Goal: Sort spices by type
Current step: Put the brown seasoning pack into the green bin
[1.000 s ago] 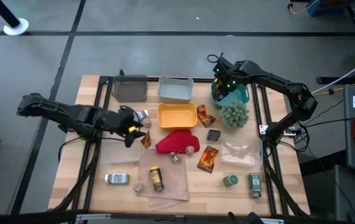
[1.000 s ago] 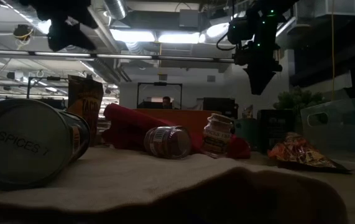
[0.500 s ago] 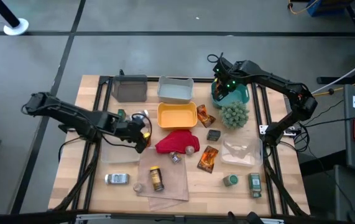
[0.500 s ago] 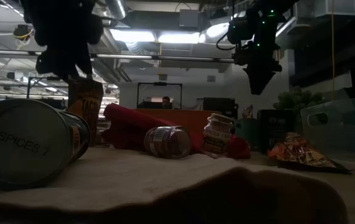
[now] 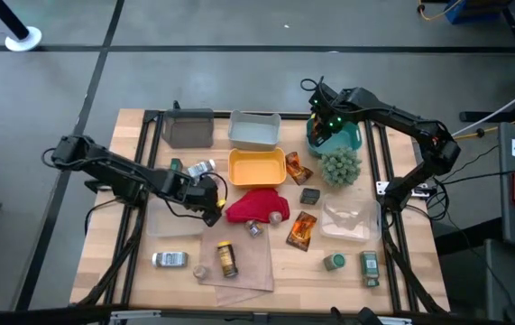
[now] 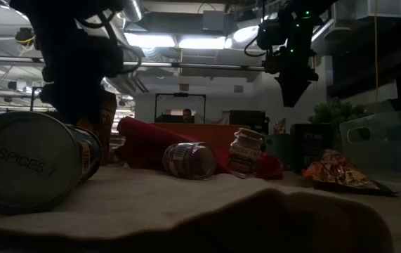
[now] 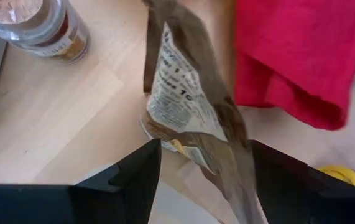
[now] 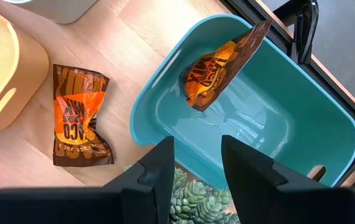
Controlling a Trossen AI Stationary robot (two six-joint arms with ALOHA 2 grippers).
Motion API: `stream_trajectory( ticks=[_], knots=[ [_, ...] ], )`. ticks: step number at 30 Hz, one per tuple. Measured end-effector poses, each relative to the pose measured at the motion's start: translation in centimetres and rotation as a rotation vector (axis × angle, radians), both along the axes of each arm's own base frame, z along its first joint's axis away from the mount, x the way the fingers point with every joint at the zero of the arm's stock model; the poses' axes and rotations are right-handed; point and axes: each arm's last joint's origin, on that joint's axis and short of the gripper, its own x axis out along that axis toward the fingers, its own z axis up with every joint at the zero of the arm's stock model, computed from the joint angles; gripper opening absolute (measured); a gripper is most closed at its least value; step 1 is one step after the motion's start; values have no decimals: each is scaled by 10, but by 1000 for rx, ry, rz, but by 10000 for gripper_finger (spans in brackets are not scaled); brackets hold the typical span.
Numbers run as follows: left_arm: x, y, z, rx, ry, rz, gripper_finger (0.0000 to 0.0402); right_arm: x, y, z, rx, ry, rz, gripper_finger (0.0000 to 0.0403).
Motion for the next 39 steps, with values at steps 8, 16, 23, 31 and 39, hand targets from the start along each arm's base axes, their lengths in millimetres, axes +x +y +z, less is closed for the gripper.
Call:
stream_trajectory(
  ticks=[8, 16, 23, 31, 39],
  knots=[
    [3, 0, -7, 14, 28, 8, 166, 0, 0, 0, 0, 0, 0, 134],
    [4, 0, -7, 16, 16, 3, 41, 0, 0, 0, 0, 0, 0, 134],
    [3, 0, -2, 22, 1, -21, 12, 0, 1, 0, 16, -6, 54, 134],
    [5, 8, 38, 60, -141, -113, 4, 5, 7, 0, 184, -146, 230, 134],
    [11, 20, 65, 131, -267, -181, 2, 12, 8, 3, 261, -300, 371, 134]
  ],
)
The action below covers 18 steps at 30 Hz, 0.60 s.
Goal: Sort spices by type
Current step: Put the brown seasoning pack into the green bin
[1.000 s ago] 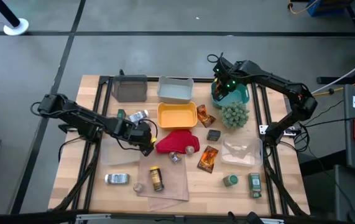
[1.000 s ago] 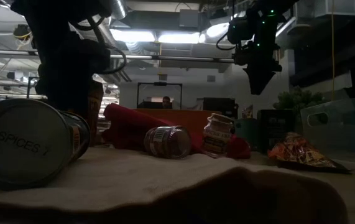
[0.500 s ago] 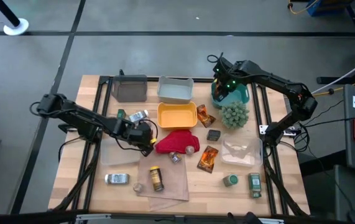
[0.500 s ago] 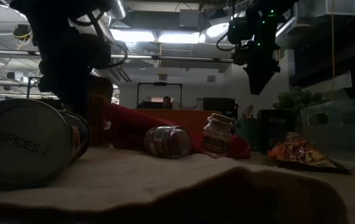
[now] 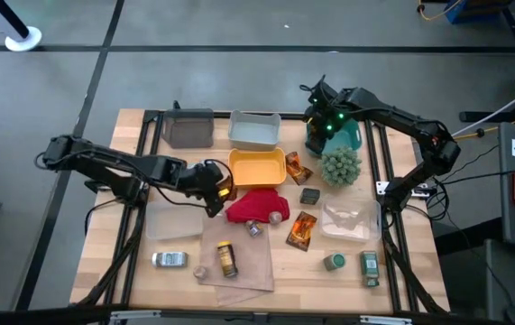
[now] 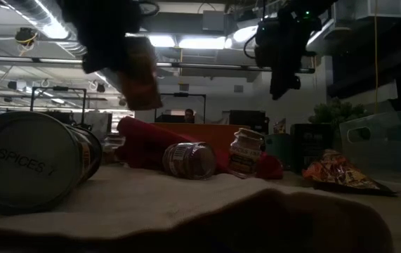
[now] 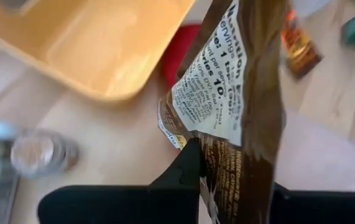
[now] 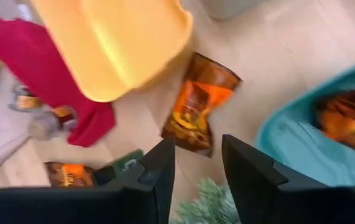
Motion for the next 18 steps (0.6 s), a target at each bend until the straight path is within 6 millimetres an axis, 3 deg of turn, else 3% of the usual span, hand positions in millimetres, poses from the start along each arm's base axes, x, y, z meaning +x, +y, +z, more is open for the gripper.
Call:
stream_trajectory(
  ticks=[8, 18],
  knots=[
    [14, 11, 13, 85, -177, -55, 2, 20, 7, 8, 15, -236, 174, 134],
    [24, 22, 28, 141, -342, -51, 3, 72, 57, 29, -220, -557, 468, 134]
  ],
)
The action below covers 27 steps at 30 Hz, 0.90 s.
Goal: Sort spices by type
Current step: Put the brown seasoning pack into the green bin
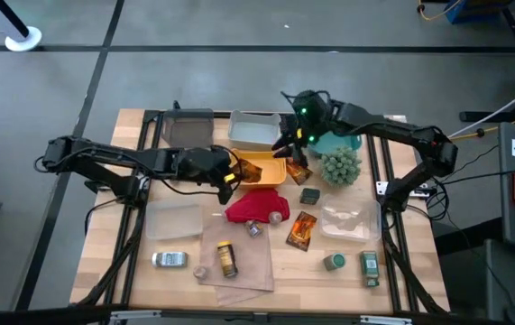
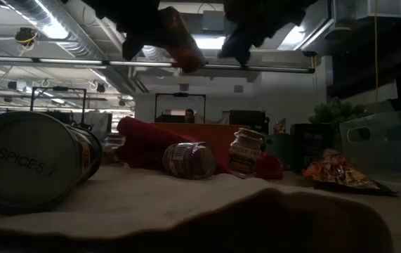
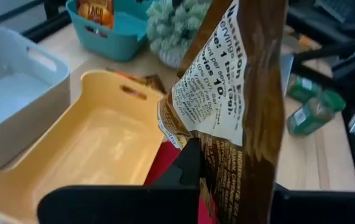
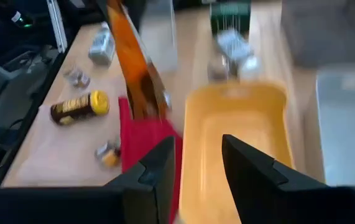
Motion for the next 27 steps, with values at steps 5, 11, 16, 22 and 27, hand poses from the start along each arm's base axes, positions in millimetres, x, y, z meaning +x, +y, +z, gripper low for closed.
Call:
stream_trajectory(
  ticks=[5, 11, 16, 22, 27],
  knots=[
    [2, -1, 4, 22, -38, -20, 3, 17, 24, 9, -98, -110, 17, 134],
    [3, -1, 5, 32, -54, -24, 2, 26, 48, 15, -150, -173, 35, 134],
    [6, -3, 6, 52, -82, -41, 4, 29, 59, 17, -166, -195, 46, 134],
    [14, -7, 3, 83, -100, -68, 4, 35, 64, 13, -167, -204, 60, 134],
    [17, -7, 0, 97, -93, -75, 7, 36, 63, 11, -138, -187, 43, 130]
  ],
)
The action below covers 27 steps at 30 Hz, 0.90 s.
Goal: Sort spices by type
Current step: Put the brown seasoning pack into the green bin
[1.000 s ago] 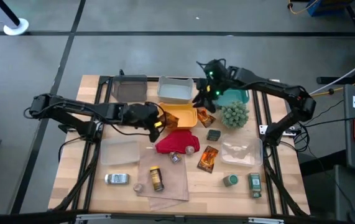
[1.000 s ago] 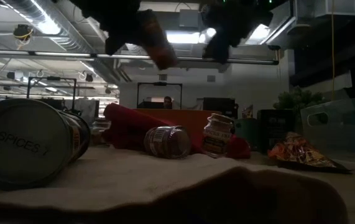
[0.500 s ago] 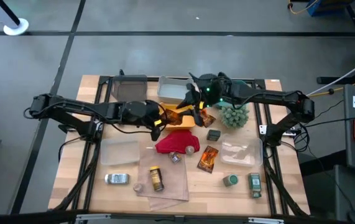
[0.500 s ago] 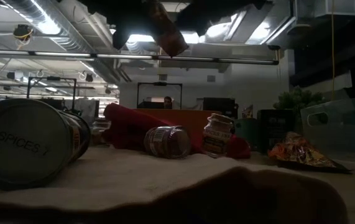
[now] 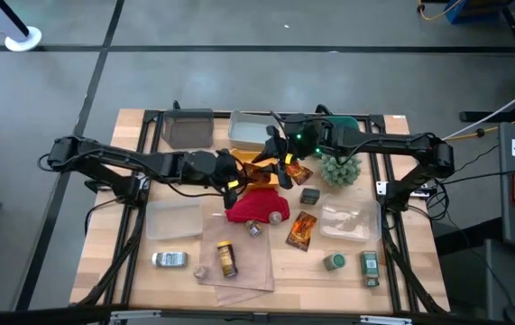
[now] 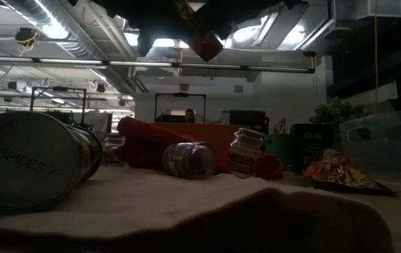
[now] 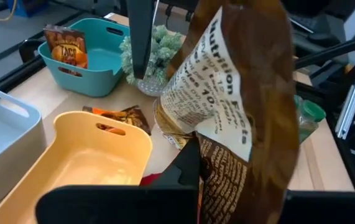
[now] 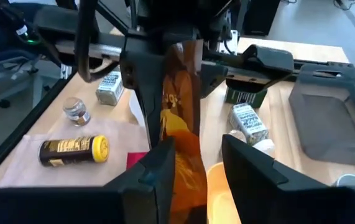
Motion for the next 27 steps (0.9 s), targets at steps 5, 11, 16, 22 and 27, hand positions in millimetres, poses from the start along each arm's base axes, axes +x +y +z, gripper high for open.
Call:
stream_trajectory(
  ticks=[5, 11, 16, 22, 27],
  knots=[
    [1, 2, 0, 14, 1, 1, 6, 0, 1, 0, 13, 3, 18, 79],
    [1, 5, -2, 13, 7, 7, 5, 1, 2, -6, 56, 36, 80, 12],
    [1, 6, -2, 19, 12, 8, 13, 1, 2, -8, 81, 54, 79, 12],
    [1, 7, -1, 57, 9, 2, 62, -3, 2, -5, 95, 68, 57, 7],
    [1, 9, 0, 42, -2, 28, 125, -18, 0, 5, 39, 98, -38, 5]
  ],
)
